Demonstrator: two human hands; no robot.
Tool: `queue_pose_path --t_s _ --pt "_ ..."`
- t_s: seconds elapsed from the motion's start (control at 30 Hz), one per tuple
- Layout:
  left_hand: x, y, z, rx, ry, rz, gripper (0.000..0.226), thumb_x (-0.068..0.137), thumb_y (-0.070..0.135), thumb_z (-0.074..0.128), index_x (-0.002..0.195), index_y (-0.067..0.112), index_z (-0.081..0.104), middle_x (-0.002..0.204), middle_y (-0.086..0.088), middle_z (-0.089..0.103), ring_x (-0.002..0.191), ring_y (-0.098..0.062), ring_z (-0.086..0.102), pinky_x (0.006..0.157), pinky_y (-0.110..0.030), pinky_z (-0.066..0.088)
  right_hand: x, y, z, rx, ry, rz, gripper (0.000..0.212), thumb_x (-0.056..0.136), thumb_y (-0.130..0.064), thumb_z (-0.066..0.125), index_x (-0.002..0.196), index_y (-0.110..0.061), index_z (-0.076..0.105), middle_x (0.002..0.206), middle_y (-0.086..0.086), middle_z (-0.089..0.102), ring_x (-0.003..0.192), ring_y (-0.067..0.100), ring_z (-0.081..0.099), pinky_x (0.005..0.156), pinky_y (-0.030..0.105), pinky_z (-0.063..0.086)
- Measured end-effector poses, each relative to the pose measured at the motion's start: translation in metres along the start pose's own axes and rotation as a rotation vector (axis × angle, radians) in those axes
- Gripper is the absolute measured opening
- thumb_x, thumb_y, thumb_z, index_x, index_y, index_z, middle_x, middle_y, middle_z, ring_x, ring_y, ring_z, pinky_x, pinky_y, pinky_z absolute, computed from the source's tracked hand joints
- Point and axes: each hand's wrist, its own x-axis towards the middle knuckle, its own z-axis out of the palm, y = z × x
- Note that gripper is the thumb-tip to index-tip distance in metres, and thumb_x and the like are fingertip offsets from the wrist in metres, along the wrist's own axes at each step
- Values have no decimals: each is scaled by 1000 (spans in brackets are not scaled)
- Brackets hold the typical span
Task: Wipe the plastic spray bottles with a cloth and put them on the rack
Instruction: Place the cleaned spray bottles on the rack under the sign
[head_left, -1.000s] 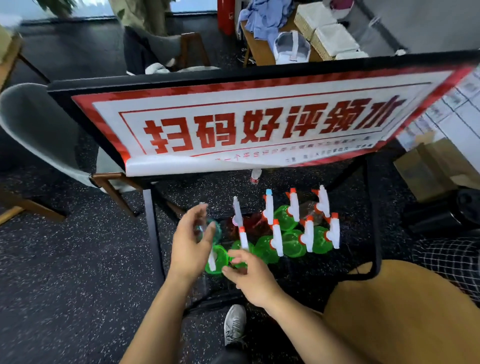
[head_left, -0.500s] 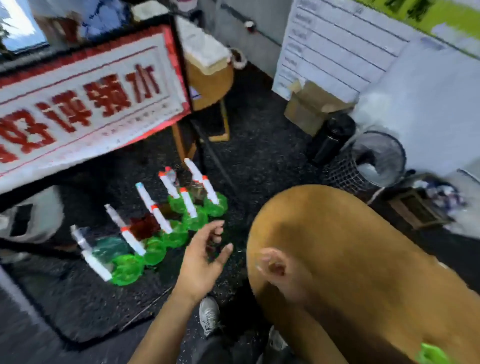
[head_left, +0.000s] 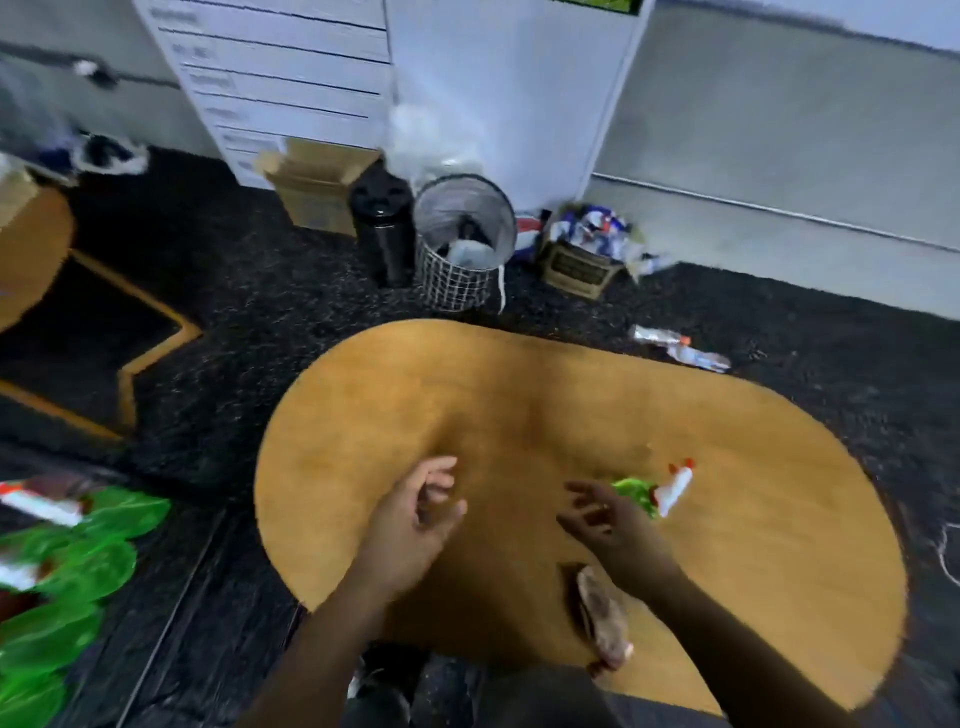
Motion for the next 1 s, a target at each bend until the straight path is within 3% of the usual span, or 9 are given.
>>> queue_pose_path --t_s 0.13,0.2,0.27,0.37,0.43,0.57,0.7,0.87,1.0 --pt "18 32 49 44 -96 3 44 101 22 72 138 38 56 123 14 63 110 -5 63 94 -19 50 -3 52 -46 114 247 80 30 89 -13 82 116 -20 69 101 -1 70 86 20 69 66 9 49" --pt "22 40 63 69 -118 11 44 100 22 73 139 35 58 122 13 65 110 -7 64 96 -23 52 0 73 -60 159 402 126 27 89 -11 81 114 -14 70 96 -1 67 81 21 65 66 17 52" --pt "25 46 74 91 -136 6 44 100 22 73 139 34 59 121 11 65 109 -8 65 97 -26 54 8 93 -69 156 521 187 33 89 -19 83 117 -13 68 97 4 63 82 21 64 73 36 55" --pt "31 47 79 95 -123 5 42 99 19 74 136 36 61 119 9 66 106 -9 66 97 -28 55 23 110 -75 175 578 290 49 88 -30 84 128 -12 62 110 11 61 90 27 61 77 36 46" --pt "33 47 79 97 -116 -18 42 99 20 73 134 39 60 118 11 66 106 -5 66 95 -23 54 35 116 -75 195 536 345 57 89 -34 82 137 -13 58 116 9 61 99 24 59 82 34 43" --pt "38 43 75 78 -88 -47 42 99 23 73 135 40 61 118 14 66 105 2 65 96 -25 53 58 130 -72 251 409 411 58 91 -48 76 139 -19 60 122 5 65 110 25 64 95 45 55" --pt "40 39 71 39 -65 -64 40 99 23 73 132 44 61 118 12 67 105 2 65 95 -24 50 66 132 -74 367 358 437 24 95 -38 75 105 -16 75 93 3 69 77 16 61 73 37 48" --pt "38 30 62 -11 -43 -81 40 100 27 73 130 49 60 118 15 68 110 0 64 94 -21 49 67 124 -69 333 280 409 32 94 -43 75 115 -18 77 100 3 76 91 22 70 82 45 58" --pt "31 19 47 -68 3 -102 42 101 29 71 135 48 57 120 14 67 114 1 62 95 -20 49 60 92 -50 251 142 323 31 99 -41 71 117 -17 72 101 5 75 86 18 68 67 30 50"
